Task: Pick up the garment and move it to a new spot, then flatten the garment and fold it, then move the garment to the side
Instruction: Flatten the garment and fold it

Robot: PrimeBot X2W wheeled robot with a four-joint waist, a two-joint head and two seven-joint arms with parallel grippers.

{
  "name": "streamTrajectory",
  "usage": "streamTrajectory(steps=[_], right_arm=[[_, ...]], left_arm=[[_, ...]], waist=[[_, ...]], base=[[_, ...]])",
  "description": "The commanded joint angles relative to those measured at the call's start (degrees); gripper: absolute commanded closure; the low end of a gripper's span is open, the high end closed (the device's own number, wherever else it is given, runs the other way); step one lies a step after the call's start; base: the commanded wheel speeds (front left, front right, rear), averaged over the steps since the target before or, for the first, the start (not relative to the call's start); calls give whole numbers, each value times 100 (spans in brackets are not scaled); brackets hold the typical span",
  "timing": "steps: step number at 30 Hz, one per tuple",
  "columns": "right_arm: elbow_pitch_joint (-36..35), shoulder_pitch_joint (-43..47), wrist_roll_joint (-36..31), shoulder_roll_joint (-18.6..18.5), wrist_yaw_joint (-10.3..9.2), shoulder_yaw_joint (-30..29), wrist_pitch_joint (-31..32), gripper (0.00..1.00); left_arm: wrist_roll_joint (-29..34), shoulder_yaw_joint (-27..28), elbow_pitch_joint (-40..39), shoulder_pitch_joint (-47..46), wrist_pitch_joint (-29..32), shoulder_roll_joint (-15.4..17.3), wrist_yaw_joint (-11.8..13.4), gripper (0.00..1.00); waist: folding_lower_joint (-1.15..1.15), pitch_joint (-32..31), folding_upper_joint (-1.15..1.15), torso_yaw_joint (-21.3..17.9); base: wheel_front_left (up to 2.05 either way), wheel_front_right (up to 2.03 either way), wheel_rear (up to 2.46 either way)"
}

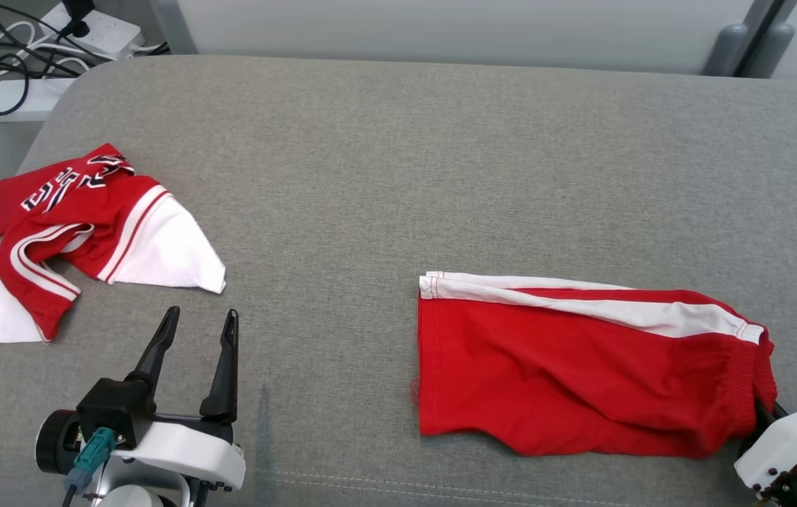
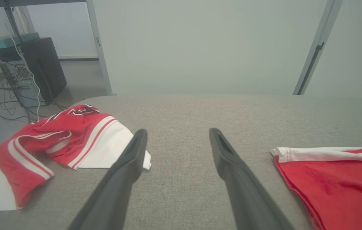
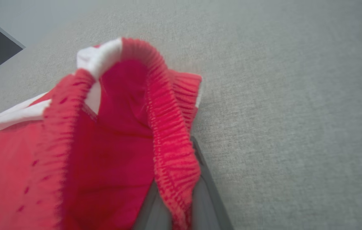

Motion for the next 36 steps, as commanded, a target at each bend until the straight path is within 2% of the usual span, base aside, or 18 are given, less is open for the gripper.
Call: streamTrajectory(steps=[1, 5, 11, 16, 21, 24, 26, 29, 36], right_arm=[[-66, -70, 64, -126, -27, 66, -21, 100], [-352, -121, 563, 30, -27, 120, 394, 100], [-1566, 48, 1263, 107, -27, 248, 1159, 100], [-2620, 195, 1402, 300, -27, 215, 1527, 100], [-3159, 173, 1193, 771, -27, 384, 1926, 100], [-3186, 92, 924, 1054, -27, 549, 2140, 100], [-3143, 42, 784, 1116, -27, 608, 2183, 100], [-2901, -133, 424, 1285, -27, 749, 2217, 100], [-2129, -563, 170, 1492, -27, 1090, 2045, 100]], left_arm=[[77, 264, -109, -237, -59, 130, -39, 0], [118, 277, -111, -225, -59, 112, -86, 0], [167, 261, -89, -221, -59, 80, -135, 0], [182, 261, -45, -232, -59, 63, -180, 0], [197, 277, -16, -241, -59, 29, -213, 0], [209, 277, -7, -253, -59, -5, -245, 0], [216, 282, -7, -255, -59, -17, -253, 0], [237, 286, 0, -272, -59, -60, -283, 0], [283, 296, 61, -315, -59, -154, -347, 0]], waist=[[0, -6, 0, -69], [0, -34, 0, -163], [0, -81, 0, -214], [0, -108, 0, -180], [0, -114, 0, -75], [0, -79, 0, 16], [0, -69, 0, 40], [0, -18, 0, 135], [0, 51, 0, 316]], base=[[0, 0, 0], [0, 0, 0], [0, 0, 0], [0, 0, 0], [0, 0, 0], [0, 0, 0], [0, 0, 0], [0, 0, 0], [0, 0, 0]])
